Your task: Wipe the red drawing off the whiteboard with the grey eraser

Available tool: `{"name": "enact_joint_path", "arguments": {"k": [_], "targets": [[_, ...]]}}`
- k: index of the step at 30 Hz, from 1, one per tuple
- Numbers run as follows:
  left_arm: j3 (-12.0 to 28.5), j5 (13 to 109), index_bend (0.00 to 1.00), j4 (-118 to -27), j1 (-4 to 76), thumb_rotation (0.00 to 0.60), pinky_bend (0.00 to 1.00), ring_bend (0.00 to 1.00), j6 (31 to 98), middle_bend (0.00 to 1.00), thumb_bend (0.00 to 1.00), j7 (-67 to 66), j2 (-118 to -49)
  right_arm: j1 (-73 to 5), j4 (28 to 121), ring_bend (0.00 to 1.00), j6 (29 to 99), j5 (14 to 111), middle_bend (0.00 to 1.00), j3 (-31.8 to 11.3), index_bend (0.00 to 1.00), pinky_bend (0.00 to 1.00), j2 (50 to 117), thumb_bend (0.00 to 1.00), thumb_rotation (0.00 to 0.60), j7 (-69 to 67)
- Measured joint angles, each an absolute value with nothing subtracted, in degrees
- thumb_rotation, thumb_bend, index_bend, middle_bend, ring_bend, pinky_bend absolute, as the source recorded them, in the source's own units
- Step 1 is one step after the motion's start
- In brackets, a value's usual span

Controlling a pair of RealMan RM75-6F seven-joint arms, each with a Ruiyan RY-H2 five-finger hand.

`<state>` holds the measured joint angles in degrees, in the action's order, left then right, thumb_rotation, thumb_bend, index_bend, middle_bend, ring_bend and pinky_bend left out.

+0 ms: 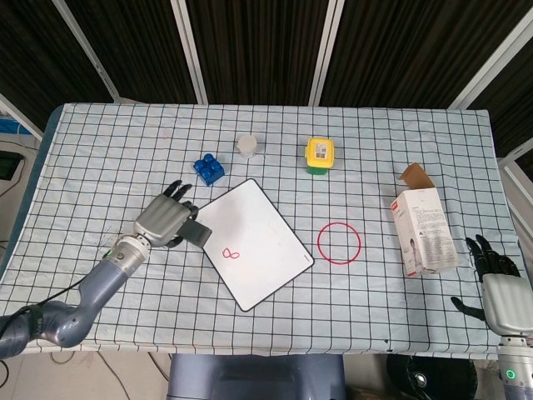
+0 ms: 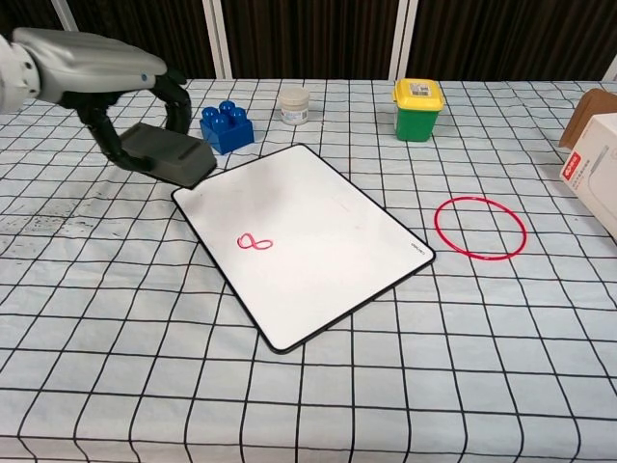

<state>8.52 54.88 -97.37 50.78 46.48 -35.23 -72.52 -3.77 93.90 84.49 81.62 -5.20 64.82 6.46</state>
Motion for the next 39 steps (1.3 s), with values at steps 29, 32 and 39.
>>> {"name": "enact_joint_path", "arguments": {"k": [29, 32, 39], "targets": [[5.97, 49.04, 0.45, -87.3, 58.07, 0.6, 0.02, 0.04, 49.77, 0.47, 0.32, -41.56, -89.53, -3.87, 94.19, 0.19, 84.03, 81.24, 0.07, -5.3, 0.08, 0.21, 64.47, 0.03, 0.6, 5.85], [5.94, 49.32, 0.45, -85.59, 58.68, 0.6, 0.02, 0.04, 49.08, 0.47, 0.32, -41.33, -91.06, -3.87, 94.1, 0.19, 84.03, 81.42, 0.07, -5.2, 0.08, 0.21, 64.5, 0.03, 0.6, 5.91], [5.36, 47.97, 0.45, -83.96, 59.91, 0.6, 0.02, 0.04, 47.93, 0.48, 0.32, -42.47, -92.87, -3.83, 93.98, 0.19, 84.05, 81.43, 0.07, -5.19, 0.08, 0.21, 64.45, 0.03, 0.6, 5.64]]}}
